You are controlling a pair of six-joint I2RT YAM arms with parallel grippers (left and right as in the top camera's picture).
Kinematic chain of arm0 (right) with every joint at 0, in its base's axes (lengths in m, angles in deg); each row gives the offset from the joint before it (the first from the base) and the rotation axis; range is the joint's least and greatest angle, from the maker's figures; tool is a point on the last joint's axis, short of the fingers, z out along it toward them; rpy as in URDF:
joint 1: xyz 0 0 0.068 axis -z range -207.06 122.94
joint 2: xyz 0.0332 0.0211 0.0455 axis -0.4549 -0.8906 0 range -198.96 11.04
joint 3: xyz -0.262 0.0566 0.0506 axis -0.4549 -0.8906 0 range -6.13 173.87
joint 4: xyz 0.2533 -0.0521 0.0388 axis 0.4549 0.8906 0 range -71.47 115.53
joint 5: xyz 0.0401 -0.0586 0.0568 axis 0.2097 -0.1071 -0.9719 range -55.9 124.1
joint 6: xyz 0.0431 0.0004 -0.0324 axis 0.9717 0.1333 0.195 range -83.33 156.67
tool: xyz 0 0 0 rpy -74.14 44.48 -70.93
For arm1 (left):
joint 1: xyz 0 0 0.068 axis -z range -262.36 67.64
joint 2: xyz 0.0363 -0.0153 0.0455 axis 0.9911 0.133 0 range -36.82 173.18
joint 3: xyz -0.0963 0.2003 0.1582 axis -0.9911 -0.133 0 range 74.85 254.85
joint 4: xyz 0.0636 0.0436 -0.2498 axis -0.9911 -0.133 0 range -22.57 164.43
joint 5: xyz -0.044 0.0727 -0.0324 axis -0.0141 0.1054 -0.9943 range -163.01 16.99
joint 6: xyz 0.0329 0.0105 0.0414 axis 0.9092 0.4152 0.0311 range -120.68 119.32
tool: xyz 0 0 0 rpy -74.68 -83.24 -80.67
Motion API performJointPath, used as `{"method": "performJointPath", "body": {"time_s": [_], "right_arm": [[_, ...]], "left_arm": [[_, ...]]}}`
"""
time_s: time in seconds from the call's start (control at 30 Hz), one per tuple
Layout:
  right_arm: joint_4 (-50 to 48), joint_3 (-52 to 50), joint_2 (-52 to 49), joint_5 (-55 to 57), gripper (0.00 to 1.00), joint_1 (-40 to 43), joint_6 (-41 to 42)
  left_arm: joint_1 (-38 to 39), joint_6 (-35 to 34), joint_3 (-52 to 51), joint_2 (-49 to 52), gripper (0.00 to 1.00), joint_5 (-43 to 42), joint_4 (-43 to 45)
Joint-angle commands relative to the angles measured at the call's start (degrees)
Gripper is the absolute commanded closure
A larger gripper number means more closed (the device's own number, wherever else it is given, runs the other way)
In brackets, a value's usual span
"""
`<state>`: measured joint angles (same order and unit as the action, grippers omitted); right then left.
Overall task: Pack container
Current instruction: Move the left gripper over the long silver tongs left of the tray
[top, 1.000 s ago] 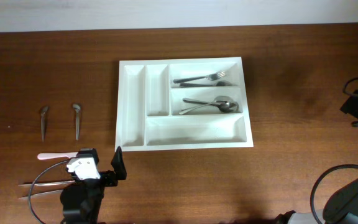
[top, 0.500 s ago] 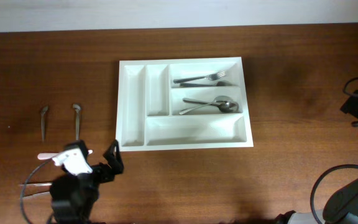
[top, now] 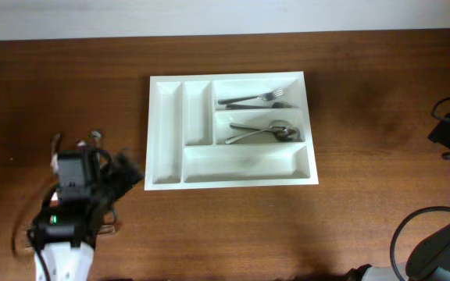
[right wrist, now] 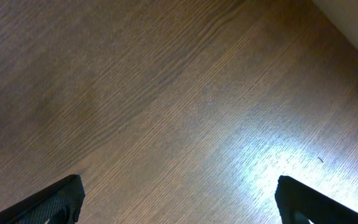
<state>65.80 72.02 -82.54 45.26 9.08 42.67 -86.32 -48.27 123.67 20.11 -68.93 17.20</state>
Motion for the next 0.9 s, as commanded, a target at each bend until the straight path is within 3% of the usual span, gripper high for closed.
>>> {"method": "performJointPath", "body": {"time_s": [0.0, 0.1, 0.3, 0.47, 0.63, 0.77, 0.87], "right_arm": [[-0.17, -0.15, 0.2, 0.92, 0.01, 0.26, 0.0], [-0.17, -0.15, 0.2, 0.92, 0.01, 0.26, 0.0], [-0.17, -0.15, 0.2, 0.92, 0.01, 0.26, 0.0], [-0.17, -0.15, 0.2, 0.92, 0.01, 0.26, 0.0], [-0.17, -0.15, 0.2, 0.92, 0.01, 0.24, 0.0], [-0.17, -0.15, 0.2, 0.92, 0.01, 0.26, 0.0], [-0.17, -0.15, 0.2, 0.92, 0.01, 0.26, 0.0]], "left_arm": [[-2.93, -39.36, 1.27, 1.25, 0.01, 8.44, -8.72], [-4.68, -45.44, 1.27, 0.96, 0.01, 8.96, -11.8], [-5.07, -42.12, 1.27, 1.05, 0.01, 12.28, -12.28], [-9.4, -42.4, 1.27, 2.43, 0.01, 9.55, -12.24], [-18.18, -30.49, 1.27, 7.52, 0.01, 7.65, -10.51], [-24.28, -29.42, 1.27, 13.14, 0.01, 6.05, -12.39], [-27.76, -24.33, 1.27, 17.88, 0.01, 3.1, -10.56]]}}
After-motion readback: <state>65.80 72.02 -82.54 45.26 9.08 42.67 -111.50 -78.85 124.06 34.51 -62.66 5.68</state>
